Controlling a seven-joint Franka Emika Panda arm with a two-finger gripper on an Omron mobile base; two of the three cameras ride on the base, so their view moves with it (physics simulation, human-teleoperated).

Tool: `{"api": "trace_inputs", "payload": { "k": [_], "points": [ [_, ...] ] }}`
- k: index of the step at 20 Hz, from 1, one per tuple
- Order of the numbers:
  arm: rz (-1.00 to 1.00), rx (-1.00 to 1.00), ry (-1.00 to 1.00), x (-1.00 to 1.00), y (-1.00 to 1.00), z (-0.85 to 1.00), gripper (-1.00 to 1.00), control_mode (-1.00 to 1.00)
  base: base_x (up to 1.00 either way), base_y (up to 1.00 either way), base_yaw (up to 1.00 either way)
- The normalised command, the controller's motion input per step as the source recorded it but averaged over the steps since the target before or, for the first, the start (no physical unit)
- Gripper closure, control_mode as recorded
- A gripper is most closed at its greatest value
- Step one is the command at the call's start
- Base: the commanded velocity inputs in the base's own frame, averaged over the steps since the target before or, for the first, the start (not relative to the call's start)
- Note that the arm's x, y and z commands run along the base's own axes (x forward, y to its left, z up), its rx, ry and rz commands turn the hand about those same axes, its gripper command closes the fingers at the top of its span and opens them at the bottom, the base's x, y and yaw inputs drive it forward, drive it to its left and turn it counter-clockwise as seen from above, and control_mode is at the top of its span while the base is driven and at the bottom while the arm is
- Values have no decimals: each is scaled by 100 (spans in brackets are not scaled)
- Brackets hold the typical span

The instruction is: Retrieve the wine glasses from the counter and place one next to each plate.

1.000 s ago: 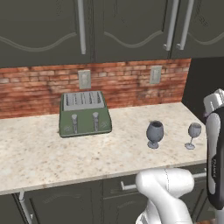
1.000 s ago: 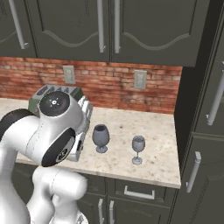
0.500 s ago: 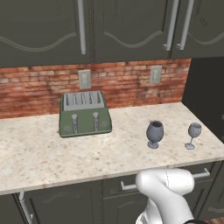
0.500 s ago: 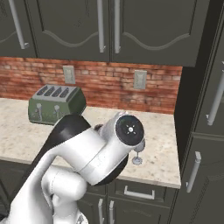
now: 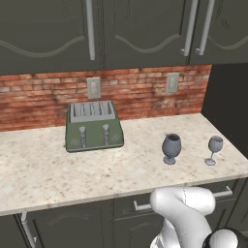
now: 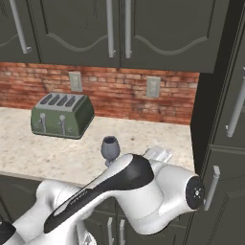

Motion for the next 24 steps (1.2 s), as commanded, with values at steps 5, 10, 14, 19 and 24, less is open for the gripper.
{"api": "trace_inputs", "payload": {
  "k": [5, 10, 14, 19, 24],
  "points": [
    [-8, 33, 0, 22, -32, -50, -100, -100, 0, 0, 0],
    [0, 27, 4, 38, -33, -38, -100, -100, 0, 0, 0],
    [0, 4, 12, 65, -13, -23, -100, -100, 0, 0, 0],
    [0, 0, 12, 58, -10, -26, -100, -100, 0, 0, 0],
    [0, 0, 0, 36, 0, -33, -100, -100, 0, 0, 0]
  ]
}}
